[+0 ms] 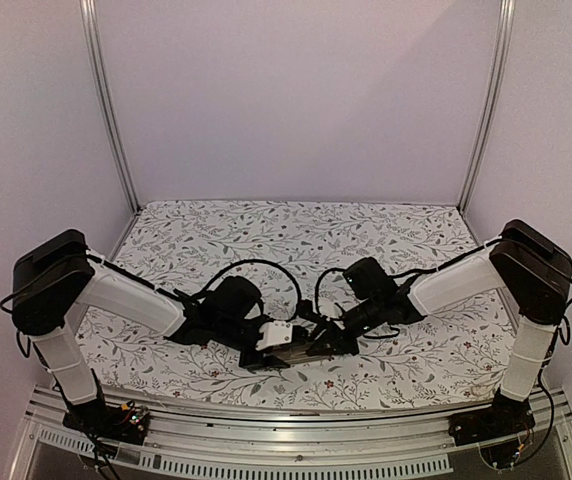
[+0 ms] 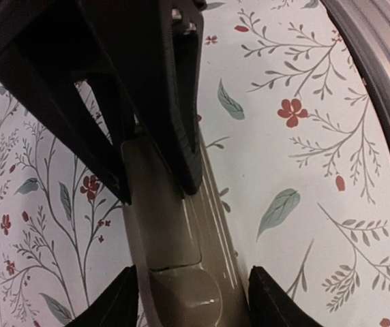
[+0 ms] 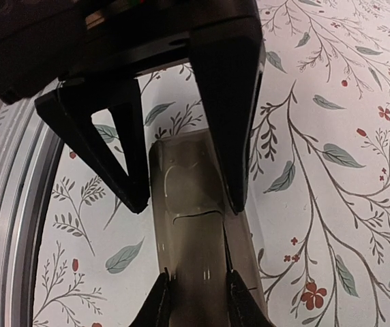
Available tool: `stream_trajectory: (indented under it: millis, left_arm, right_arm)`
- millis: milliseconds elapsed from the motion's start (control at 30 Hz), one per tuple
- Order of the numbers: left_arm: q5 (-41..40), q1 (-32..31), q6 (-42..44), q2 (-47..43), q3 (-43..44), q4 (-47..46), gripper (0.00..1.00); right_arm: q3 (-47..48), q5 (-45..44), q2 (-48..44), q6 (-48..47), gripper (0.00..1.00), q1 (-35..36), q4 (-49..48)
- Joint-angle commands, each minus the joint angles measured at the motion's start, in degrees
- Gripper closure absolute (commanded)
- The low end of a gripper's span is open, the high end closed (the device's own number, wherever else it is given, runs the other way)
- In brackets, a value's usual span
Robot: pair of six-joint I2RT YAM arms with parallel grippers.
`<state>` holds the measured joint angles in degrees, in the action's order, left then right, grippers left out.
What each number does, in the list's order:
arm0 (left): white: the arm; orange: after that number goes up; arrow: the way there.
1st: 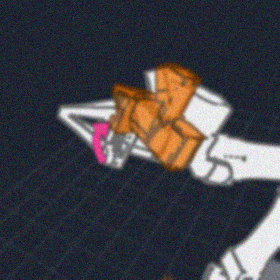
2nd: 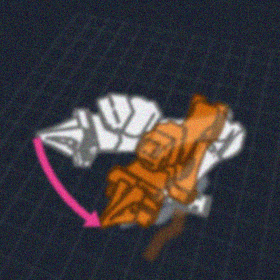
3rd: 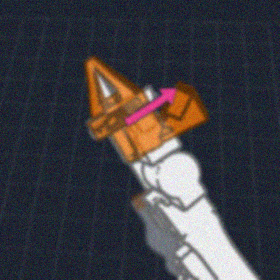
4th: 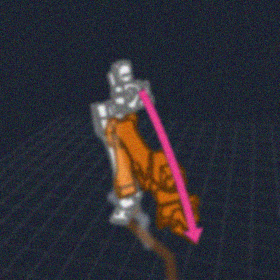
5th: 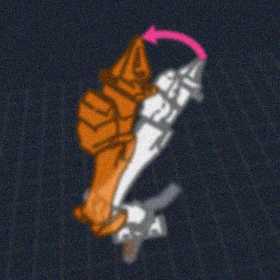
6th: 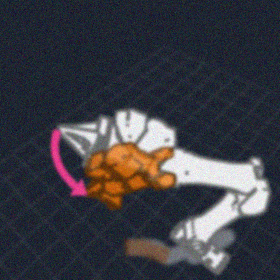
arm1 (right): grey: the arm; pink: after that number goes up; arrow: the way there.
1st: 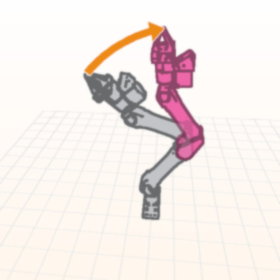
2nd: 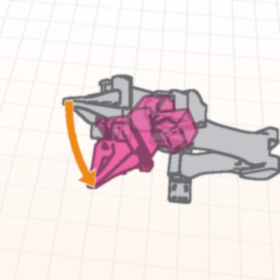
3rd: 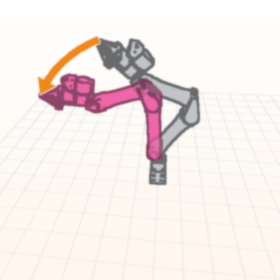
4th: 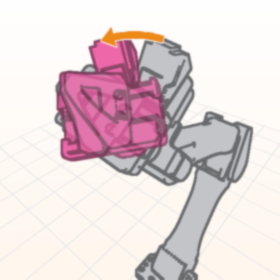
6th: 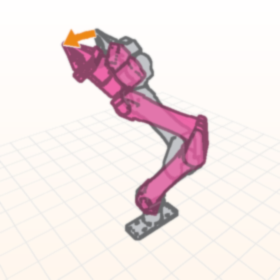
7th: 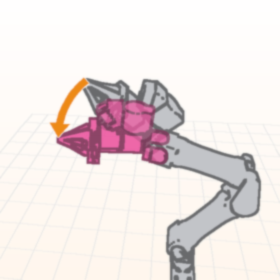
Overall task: Load the batteries into the remote control
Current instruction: Load the battery cover onto the remote control without the battery cover.
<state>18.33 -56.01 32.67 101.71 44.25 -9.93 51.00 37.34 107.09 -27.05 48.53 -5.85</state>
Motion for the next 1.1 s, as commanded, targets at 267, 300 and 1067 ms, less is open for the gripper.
stream_trajectory:
  millis: [267,300,1067]
  left_arm:
    - [-2.00,-2.40,-6.73,1.92,2.92,-4.72,0.46]
    - [-1.98,-2.41,-6.96,1.84,2.79,-4.96,0.48]
    - [-4.37,-2.26,-6.13,5.20,6.36,6.58,0.67]
  right_arm:
    - [-0.58,-4.78,3.10,0.85,0.93,2.05,1.02]
    - [-0.82,-4.88,2.98,0.90,0.93,2.01,0.82]
    - [-2.57,-6.72,1.07,1.15,0.93,2.01,-0.28]
